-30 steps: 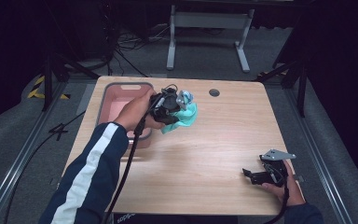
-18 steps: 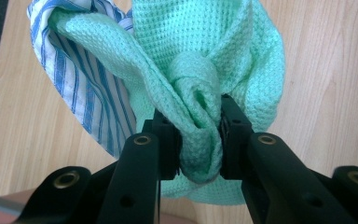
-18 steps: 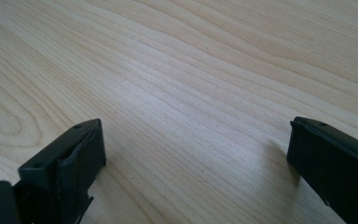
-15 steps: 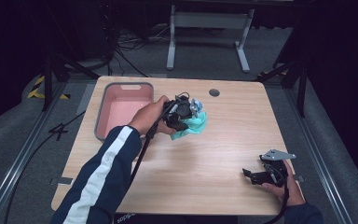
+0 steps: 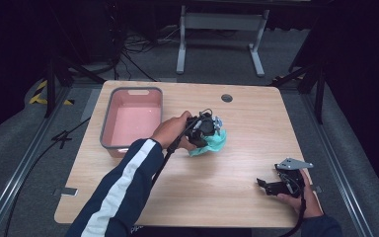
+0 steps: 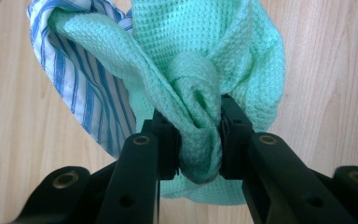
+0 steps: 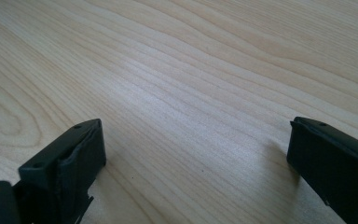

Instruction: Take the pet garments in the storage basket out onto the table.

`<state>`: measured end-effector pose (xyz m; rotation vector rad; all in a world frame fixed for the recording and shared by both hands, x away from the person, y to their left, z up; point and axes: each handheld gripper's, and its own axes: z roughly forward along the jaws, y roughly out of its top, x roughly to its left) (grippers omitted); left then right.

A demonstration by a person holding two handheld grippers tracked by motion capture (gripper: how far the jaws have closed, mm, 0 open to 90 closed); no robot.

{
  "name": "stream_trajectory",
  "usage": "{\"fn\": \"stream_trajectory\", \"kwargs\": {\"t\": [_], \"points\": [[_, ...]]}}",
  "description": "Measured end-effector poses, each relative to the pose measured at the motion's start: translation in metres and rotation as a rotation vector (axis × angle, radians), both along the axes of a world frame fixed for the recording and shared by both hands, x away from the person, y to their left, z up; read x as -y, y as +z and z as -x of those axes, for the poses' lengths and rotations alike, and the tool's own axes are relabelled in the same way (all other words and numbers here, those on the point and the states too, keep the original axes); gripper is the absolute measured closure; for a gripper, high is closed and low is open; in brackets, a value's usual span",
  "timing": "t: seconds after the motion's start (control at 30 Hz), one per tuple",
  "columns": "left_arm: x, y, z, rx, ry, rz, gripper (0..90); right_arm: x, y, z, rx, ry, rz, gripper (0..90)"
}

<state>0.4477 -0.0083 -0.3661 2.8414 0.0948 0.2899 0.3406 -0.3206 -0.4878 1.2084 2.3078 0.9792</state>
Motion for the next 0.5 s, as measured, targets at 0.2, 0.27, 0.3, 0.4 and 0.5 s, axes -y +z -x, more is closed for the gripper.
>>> {"fn": "stream_trajectory", "kwargs": {"t": [0.2, 0.27, 0.3, 0.4, 0.5], "points": [[0.009, -0.012, 0.000, -0.012, -0.005, -0.032, 72.9, 0.000, 0.000, 0.000, 0.000, 0.000, 0.000, 4.5], [0.011, -0.016, -0.001, -0.012, -0.006, -0.052, 72.7, 0.000, 0.000, 0.000, 0.000, 0.000, 0.000, 4.5], [0.012, -0.018, -0.001, -0.013, -0.003, -0.057, 72.3, 0.000, 0.000, 0.000, 0.000, 0.000, 0.000, 4.6], [0.013, -0.022, -0.002, -0.021, -0.002, -0.065, 70.5, 0.000, 0.000, 0.000, 0.000, 0.000, 0.000, 4.6], [0.014, -0.026, -0.001, -0.027, -0.001, -0.077, 68.4, 0.000, 0.000, 0.000, 0.000, 0.000, 0.000, 4.6]]}}
